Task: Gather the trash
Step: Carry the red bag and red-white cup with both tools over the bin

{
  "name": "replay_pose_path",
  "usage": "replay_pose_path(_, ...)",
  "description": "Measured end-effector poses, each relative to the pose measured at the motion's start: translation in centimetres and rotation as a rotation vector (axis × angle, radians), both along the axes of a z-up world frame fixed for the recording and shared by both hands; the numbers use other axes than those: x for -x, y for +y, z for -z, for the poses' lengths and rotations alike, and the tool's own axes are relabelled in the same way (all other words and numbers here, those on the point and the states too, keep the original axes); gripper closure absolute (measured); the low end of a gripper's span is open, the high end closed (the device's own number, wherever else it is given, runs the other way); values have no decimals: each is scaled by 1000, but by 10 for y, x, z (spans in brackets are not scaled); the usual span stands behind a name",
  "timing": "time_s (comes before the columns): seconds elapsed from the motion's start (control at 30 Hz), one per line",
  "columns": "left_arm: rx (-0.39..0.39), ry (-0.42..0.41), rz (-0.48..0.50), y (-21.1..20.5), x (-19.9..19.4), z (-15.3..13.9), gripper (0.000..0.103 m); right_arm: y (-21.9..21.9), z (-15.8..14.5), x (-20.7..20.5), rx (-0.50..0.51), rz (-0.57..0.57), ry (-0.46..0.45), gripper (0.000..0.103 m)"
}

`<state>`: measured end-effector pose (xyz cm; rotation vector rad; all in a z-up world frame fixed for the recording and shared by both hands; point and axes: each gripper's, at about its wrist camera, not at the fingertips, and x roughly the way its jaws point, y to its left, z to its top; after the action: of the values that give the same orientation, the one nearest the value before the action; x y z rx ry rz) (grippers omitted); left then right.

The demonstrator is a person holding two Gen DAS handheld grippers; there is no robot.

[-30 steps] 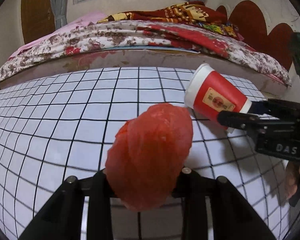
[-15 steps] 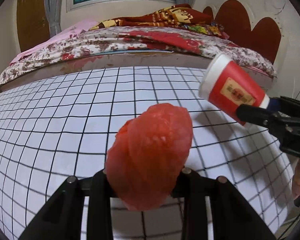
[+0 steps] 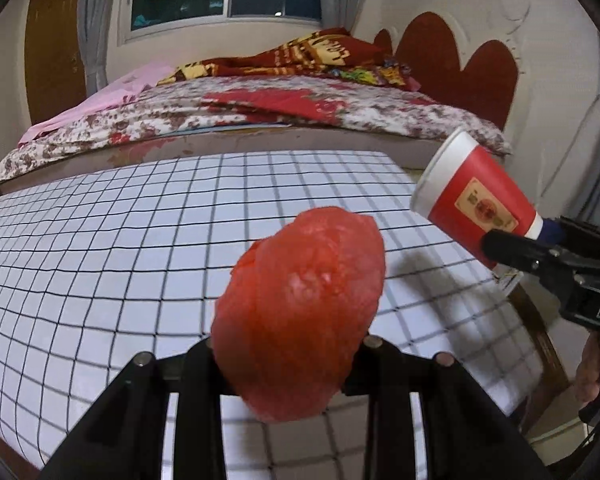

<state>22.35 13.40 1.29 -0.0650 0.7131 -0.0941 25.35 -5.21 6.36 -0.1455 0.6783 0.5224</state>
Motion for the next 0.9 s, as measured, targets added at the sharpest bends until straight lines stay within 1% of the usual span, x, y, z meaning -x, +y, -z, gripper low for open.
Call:
replay_pose_path(0.13,11,-28,18,-15,24,-8,71,-30,-13,34,-24,30,-23,50)
replay_pose_path(0.3,21,-57,25,-29,47,-15,71,-59,-23,67,-39,56,-50,50)
replay_pose_path(0.53,17,-75,55,-55,72,-20,71,-99,-27,99,-38,96,-80,50)
replay_pose_path(0.7,13,-68,92,-78,80,-17,71,-128,-21,115,-57,139,-91,50)
replay_pose_path(0.77,9,-66,108,-88,82,-16,71,-147,-15,122,-80,179,-95,50)
replay_pose_path(0.83,3,-63,128,-101,85,-13,71,-169,-7,127,-121,225,-76,50)
replay_pose_path(0.9,1,-57,144,-111,88,-10,71,-184,-3,129,-127,254,-61,49)
